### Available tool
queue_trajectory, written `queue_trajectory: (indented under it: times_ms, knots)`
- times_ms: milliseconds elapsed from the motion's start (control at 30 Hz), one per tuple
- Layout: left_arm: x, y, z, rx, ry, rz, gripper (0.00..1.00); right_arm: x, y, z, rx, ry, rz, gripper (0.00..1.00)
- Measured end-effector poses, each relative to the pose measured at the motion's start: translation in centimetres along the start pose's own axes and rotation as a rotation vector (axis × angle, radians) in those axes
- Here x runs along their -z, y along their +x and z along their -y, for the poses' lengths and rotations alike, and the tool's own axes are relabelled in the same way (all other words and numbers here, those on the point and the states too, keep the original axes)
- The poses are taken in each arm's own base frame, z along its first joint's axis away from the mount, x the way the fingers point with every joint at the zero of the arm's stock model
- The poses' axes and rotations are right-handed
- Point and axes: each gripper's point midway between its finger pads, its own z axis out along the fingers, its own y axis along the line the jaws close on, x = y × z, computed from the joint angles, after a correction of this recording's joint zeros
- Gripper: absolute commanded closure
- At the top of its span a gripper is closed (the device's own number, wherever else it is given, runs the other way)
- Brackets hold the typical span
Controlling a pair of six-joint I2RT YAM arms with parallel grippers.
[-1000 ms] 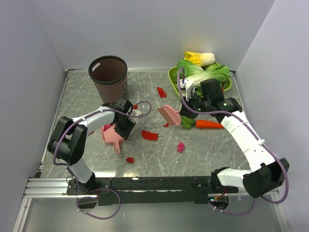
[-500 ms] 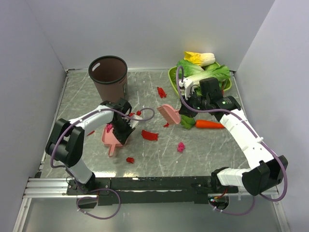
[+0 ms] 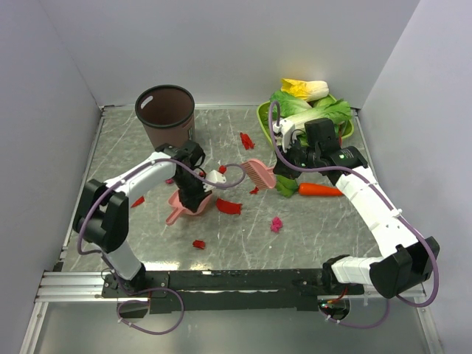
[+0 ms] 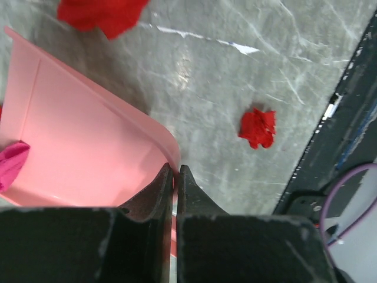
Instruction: Sweep away the paper scraps from the table
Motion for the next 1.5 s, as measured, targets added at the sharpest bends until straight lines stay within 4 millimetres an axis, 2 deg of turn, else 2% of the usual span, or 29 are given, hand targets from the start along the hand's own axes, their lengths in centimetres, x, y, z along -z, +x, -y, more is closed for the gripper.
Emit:
queue_trajectory:
  times_ms: [100, 200, 333, 433, 567, 767, 900, 933, 1033, 1233, 1500]
  knots:
    - [-0.6, -0.5, -0.6, -0.032, 0.005, -0.016, 0.99, 0.0, 0.0, 0.0, 0.002, 0.0, 0.0, 1.0]
    - [-1.1, 0.2, -0.8, -0.056, 0.008, -0.046, 0.99, 0.0, 0.0, 0.0, 0.005, 0.001, -0.001, 1.0]
    - [-1.2, 3.0, 0.1, -0.101, -0.002, -0.111, 0.98, 0.0, 0.0, 0.1, 0.008, 0.005, -0.001, 1.0]
    - [-0.9, 4.9, 1.1, -0.14, -0.009, -0.146, 0.92, -0.1, 0.1, 0.3, 0.008, 0.009, -0.001, 1.0]
    - [-0.5, 6.3, 1.8, -0.212, -0.038, -0.147, 0.68, -0.1, 0.1, 0.3, 0.006, 0.009, -0.002, 1.0]
    - [-0.9, 6.6, 1.7, -0.301, -0.098, -0.097, 0.64, -0.4, 0.2, 0.3, 0.003, 0.003, -0.006, 1.0]
    - [-1.2, 6.4, 1.5, -0.319, -0.132, -0.071, 0.47, -0.8, 0.4, 0.4, -0.002, -0.003, -0.014, 1.0]
    - [-1.1, 6.2, 1.3, -0.309, -0.146, -0.061, 0.38, -0.8, 0.4, 0.4, -0.002, -0.003, -0.015, 1.0]
    - [-0.3, 5.4, 0.0, -0.218, -0.25, -0.032, 0.26, -0.8, 0.4, 0.4, -0.001, -0.003, -0.015, 1.0]
    - [2.8, 5.0, -1.7, 0.14, -0.4, -0.022, 0.24, -0.8, 0.6, 0.4, -0.003, -0.002, -0.017, 1.0]
    - [3.9, 10.2, -3.5, 0.554, -0.46, -0.088, 0.32, -1.1, 1.1, 0.2, -0.02, -0.018, -0.024, 1.0]
